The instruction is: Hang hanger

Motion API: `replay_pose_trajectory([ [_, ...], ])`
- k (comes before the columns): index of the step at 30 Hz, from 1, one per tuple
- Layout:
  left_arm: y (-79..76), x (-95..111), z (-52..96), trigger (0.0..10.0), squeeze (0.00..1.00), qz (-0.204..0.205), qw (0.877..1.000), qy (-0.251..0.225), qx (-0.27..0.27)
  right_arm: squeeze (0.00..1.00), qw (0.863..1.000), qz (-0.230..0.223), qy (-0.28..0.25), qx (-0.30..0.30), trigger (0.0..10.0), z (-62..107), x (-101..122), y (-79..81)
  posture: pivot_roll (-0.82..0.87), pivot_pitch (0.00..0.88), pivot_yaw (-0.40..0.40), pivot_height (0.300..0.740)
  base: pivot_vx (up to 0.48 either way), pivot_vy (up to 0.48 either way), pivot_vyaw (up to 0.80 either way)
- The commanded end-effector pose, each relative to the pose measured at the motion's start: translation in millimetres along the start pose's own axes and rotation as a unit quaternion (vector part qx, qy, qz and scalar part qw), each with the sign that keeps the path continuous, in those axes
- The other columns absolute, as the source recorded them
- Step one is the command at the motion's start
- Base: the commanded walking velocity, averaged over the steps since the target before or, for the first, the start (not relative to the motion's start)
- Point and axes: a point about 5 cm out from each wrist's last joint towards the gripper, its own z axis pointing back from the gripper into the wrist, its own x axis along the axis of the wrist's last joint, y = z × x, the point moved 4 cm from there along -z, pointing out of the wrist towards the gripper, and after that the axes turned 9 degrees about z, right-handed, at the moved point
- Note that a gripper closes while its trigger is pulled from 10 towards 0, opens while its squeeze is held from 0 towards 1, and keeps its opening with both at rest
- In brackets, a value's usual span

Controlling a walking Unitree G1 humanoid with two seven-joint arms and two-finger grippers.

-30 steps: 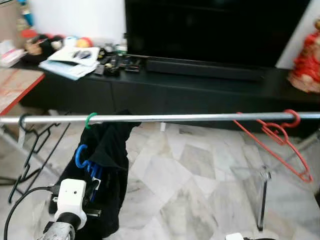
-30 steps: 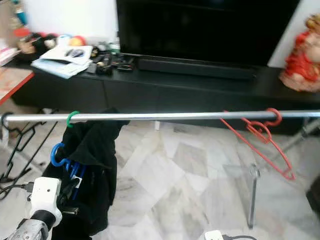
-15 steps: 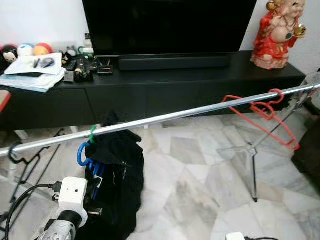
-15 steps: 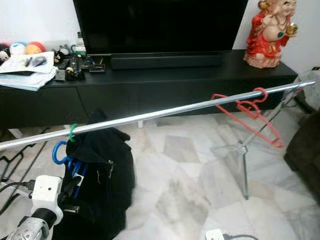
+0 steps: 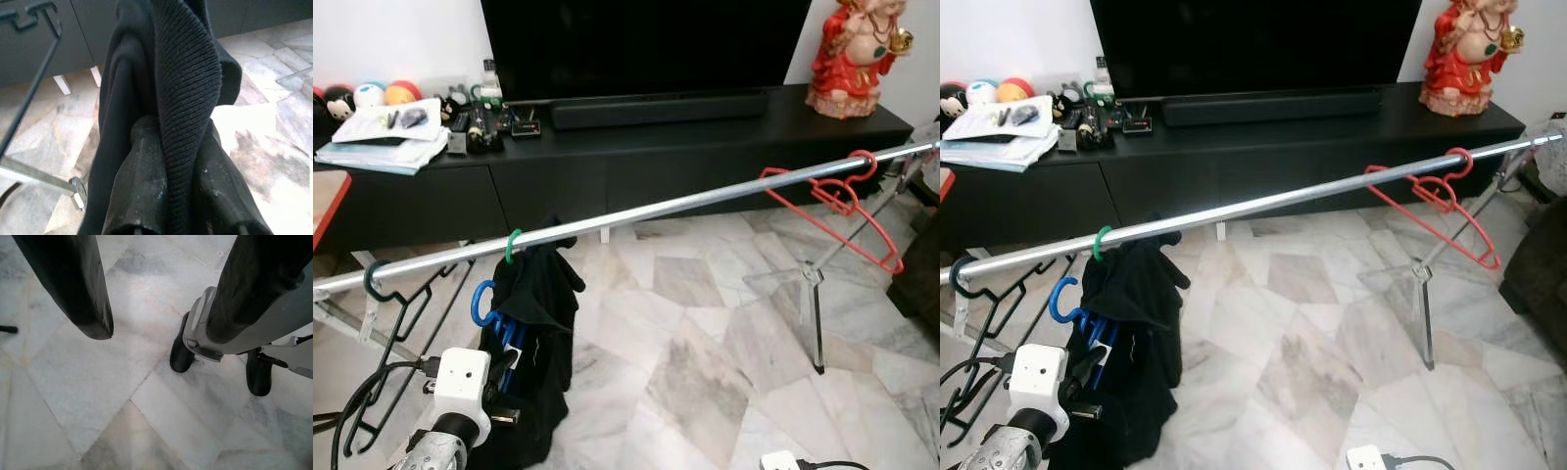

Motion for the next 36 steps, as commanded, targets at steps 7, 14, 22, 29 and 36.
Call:
replay_pose_trajectory([
  [7,-0.4,9.0,1.4,10.0,0.0,-0.008,1.0,-0.02,-0.007,0.0,1.0,-0.011,0.005,-0.007,10.0,0.8,-5.7,-1.3,0.01,0.104,0.026,0.74,-0.285,0.0,0.0],
  [14,-0.9,9.3,1.1,10.0,0.0,-0.006,1.0,-0.02,-0.008,0.0,1.0,-0.01,0.005,-0.011,10.0,0.8,-5.6,-1.9,0.01,0.103,0.026,0.74,-0.286,0.0,0.0],
  [22,-3.3,8.6,0.5,10.0,0.0,-0.003,1.0,-0.019,-0.014,0.0,1.0,-0.012,0.005,-0.021,10.0,0.9,-5.6,-4.0,0.01,0.103,0.026,0.74,-0.284,0.0,0.0],
  [29,-5.9,8.9,-1.1,10.0,0.0,0.0,1.0,-0.019,-0.019,0.0,1.0,-0.012,0.003,-0.025,10.0,0.9,-4.4,-5.7,0.01,0.1,0.022,0.74,-0.285,0.0,0.0],
  [36,-8.0,9.0,-2.6,10.0,0.0,0.003,1.0,-0.02,-0.024,0.0,0.999,-0.011,0.001,-0.035,10.0,0.8,-2.0,-7.7,0.01,0.09,0.023,0.74,-0.287,0.0,0.0],
])
